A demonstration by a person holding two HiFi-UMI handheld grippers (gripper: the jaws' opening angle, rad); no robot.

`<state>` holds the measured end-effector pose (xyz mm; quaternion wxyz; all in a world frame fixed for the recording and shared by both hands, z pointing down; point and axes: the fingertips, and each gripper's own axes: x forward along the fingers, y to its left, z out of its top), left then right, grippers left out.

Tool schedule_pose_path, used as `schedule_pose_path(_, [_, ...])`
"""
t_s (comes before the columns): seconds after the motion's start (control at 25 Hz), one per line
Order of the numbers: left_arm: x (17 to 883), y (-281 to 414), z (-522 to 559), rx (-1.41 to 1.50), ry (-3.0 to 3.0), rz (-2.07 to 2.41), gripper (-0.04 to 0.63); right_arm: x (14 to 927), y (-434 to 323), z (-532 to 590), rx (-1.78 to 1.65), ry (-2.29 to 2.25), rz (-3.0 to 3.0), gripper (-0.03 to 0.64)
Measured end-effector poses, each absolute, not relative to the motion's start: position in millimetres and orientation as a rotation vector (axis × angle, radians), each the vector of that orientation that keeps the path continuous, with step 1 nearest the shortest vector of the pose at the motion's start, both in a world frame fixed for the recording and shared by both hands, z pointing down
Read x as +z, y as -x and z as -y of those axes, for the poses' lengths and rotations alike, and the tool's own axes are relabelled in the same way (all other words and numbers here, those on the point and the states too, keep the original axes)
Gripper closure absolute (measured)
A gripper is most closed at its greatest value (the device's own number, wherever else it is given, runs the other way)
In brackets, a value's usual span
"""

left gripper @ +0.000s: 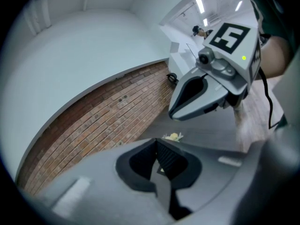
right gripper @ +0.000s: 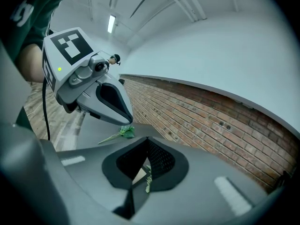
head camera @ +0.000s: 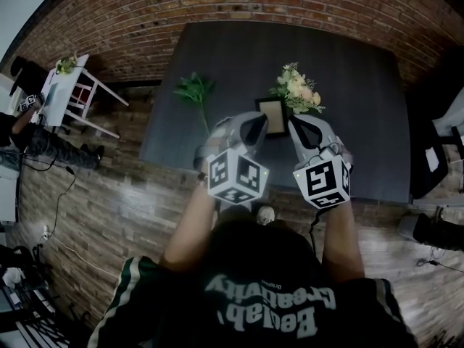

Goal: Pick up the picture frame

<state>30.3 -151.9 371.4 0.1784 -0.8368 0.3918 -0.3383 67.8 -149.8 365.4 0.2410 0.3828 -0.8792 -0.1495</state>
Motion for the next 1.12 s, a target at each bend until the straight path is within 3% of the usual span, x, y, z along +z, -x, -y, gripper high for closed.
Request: schedule_pose_path(1.12, [378.7, -39.5, 162.3, -0.974, 2.379, -1.105, 0.592, 372.2, -75.1, 155.6, -0.392, -1.029, 2.402, 0.611])
